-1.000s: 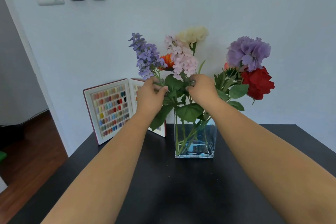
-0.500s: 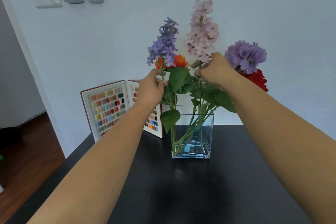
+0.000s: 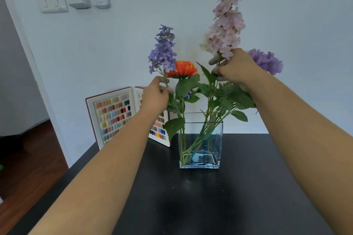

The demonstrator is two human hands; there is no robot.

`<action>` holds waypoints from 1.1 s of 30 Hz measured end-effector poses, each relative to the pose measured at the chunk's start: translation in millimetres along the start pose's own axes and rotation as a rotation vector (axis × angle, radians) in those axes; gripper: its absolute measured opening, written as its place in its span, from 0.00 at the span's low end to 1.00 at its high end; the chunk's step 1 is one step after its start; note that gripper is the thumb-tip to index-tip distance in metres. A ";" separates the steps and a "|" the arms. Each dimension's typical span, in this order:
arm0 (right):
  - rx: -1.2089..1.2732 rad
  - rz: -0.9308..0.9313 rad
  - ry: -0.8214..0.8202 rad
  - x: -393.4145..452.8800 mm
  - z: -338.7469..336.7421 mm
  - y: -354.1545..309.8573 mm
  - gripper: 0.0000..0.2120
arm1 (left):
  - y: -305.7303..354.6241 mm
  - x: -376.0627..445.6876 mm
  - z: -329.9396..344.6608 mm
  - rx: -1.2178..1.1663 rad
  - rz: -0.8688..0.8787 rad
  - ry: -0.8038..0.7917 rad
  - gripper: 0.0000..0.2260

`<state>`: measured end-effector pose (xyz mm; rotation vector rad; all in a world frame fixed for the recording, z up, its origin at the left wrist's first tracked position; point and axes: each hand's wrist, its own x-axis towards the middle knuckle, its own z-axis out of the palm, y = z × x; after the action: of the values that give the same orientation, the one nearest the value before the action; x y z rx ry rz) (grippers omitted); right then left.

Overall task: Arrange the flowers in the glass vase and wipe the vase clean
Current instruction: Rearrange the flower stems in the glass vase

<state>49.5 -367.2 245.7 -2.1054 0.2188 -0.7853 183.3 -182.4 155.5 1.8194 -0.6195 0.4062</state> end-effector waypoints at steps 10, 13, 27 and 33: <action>0.008 0.168 -0.070 20.4 38.0 18.2 0.13 | 17.2 1.9 21.9 0.098 0.069 -0.124 0.08; 0.024 0.157 -0.089 25.9 37.1 15.5 0.12 | 21.9 10.0 22.4 0.081 0.040 -0.119 0.08; -0.024 0.166 -0.215 50.7 28.3 21.9 0.10 | 13.6 30.9 29.8 0.006 -0.057 -0.181 0.08; -0.275 0.128 -0.102 44.6 46.9 19.0 0.15 | 7.3 21.6 45.1 0.088 -0.051 -0.252 0.09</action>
<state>115.3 -366.3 230.8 -2.3553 0.4220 -0.5966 195.1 -231.5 158.4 1.9841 -0.7351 0.1729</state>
